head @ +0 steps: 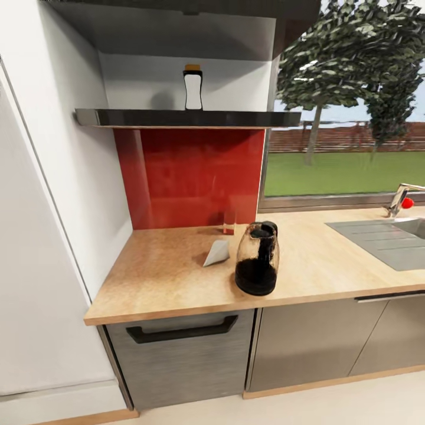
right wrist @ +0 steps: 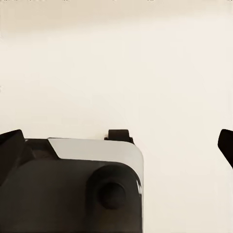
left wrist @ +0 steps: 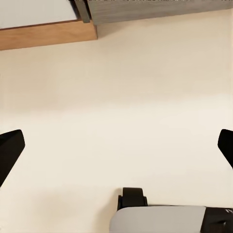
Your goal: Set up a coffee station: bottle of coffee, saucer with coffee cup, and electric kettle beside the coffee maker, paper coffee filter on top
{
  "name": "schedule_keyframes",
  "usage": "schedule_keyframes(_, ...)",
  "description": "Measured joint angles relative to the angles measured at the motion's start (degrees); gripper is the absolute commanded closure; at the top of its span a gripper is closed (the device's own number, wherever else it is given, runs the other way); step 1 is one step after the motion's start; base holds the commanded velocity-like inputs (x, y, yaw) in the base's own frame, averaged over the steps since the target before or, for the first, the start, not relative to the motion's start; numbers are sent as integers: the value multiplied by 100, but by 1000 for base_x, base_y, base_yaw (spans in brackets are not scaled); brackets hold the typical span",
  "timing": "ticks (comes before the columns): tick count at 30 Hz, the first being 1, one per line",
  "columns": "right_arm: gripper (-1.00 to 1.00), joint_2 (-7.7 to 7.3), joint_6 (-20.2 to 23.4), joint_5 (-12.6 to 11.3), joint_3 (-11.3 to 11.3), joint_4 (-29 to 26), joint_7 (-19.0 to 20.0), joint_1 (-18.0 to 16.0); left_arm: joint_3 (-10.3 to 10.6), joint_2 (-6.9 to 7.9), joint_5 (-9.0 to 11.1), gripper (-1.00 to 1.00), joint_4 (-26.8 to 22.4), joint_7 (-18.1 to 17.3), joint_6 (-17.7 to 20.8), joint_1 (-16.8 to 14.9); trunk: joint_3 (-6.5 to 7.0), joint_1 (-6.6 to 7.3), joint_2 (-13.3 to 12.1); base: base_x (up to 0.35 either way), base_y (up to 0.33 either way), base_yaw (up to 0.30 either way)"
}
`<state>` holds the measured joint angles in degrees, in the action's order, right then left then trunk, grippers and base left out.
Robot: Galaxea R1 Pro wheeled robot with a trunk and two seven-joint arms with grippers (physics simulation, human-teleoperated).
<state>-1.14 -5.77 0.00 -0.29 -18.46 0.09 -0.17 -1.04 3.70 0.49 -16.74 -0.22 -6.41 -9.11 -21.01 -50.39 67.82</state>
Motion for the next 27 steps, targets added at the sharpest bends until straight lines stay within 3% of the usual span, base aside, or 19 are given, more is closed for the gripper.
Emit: schedule_keyframes(27, -100, 1, -5, 32, 38, 158, 15, -1, 0, 0, -9, -100, 2, 1, 0, 0, 485, 593, -1084, 0, 0, 0)
